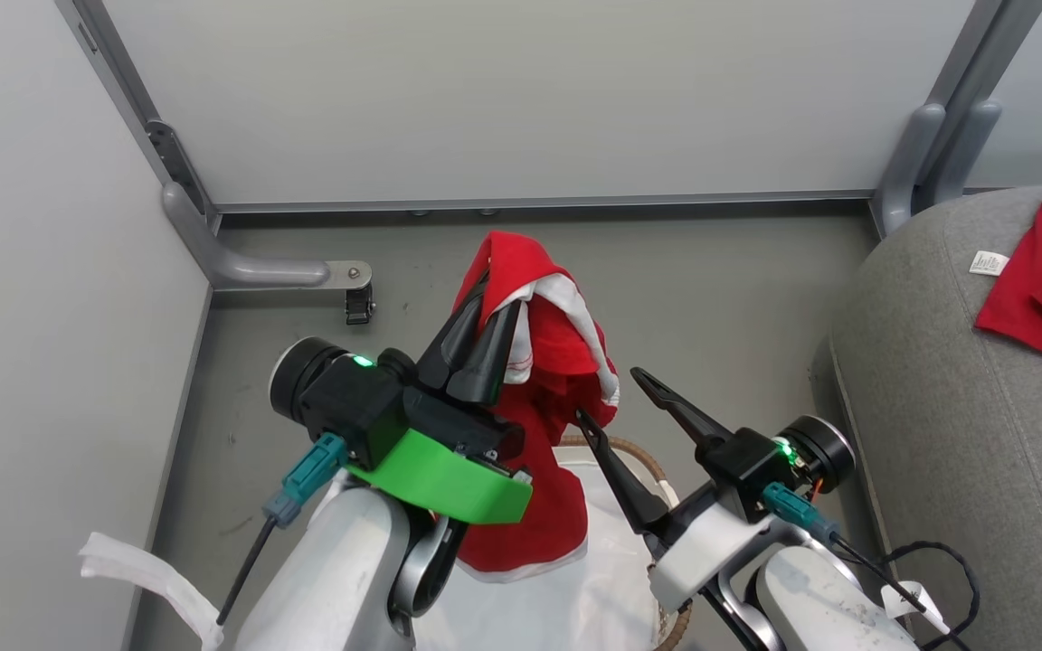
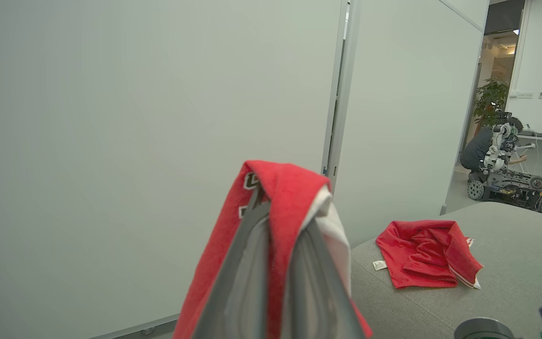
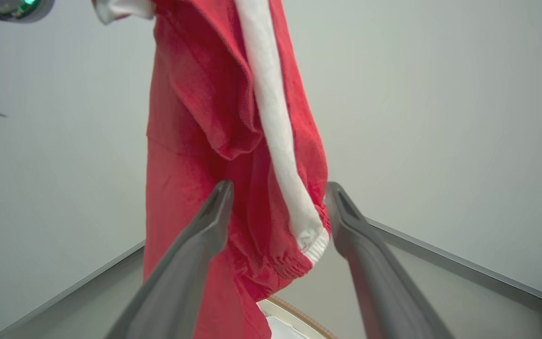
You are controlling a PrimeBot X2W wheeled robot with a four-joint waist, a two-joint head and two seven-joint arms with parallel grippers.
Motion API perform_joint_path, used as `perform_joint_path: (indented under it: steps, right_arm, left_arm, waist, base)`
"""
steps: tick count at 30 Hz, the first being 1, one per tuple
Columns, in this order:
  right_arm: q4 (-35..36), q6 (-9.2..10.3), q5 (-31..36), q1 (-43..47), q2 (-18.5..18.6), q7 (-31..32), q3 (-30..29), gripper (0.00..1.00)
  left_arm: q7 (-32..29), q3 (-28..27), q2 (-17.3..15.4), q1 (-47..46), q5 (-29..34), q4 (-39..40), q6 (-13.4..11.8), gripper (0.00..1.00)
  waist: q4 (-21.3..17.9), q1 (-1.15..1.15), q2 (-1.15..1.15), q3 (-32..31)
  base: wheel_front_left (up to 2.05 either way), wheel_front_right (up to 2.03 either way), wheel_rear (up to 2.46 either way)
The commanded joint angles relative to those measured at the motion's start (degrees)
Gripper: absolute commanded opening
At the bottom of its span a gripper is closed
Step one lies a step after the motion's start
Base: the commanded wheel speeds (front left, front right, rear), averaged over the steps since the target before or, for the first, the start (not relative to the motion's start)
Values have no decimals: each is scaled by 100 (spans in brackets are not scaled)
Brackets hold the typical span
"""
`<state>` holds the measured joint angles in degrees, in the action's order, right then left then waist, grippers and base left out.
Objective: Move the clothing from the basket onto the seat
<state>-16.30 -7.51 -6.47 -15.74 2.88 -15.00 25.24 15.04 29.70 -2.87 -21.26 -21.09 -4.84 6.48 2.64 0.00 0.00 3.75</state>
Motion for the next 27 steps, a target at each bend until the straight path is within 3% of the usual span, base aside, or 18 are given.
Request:
perform_joint_path:
  steps: [1,10,19,20,21,23,24,27]
  right_arm:
    - [-31,4,65,-97,24,-27,7,100]
    - [-226,4,246,-382,22,-27,121,100]
    - [-309,4,220,-401,18,-27,-118,100]
    - [-339,4,169,-385,17,-27,-123,87]
    - [-356,4,143,-373,18,-27,-134,48]
    - [-393,4,86,-341,17,-27,-116,5]
    - [-408,4,58,-319,17,-27,-113,0]
    - [-426,4,-25,-239,19,-27,-158,0]
  left_arm:
    - [20,15,-9,-97,-26,19,-22,0]
    - [20,279,-8,-123,-94,3,36,0]
    - [20,605,-9,-88,-216,25,82,0]
    - [20,625,-9,-82,-226,34,83,0]
    - [20,634,-8,-73,-226,37,87,0]
    - [20,619,-8,-44,-244,17,92,0]
    - [20,596,-9,-33,-233,0,95,0]
    - [20,506,-8,1,-185,-63,97,0]
  waist:
    - [4,0,0,4]
    - [52,0,0,-10]
    - [215,0,0,-37]
    - [232,0,0,-41]
    - [245,0,0,-45]
    - [264,0,0,-48]
    - [268,0,0,-48]
    - [255,0,0,-43]
  base:
    - [0,0,0]
    - [0,0,0]
    - [0,0,0]
    - [0,0,0]
    - [0,0,0]
    - [0,0,0]
    - [0,0,0]
    - [0,0,0]
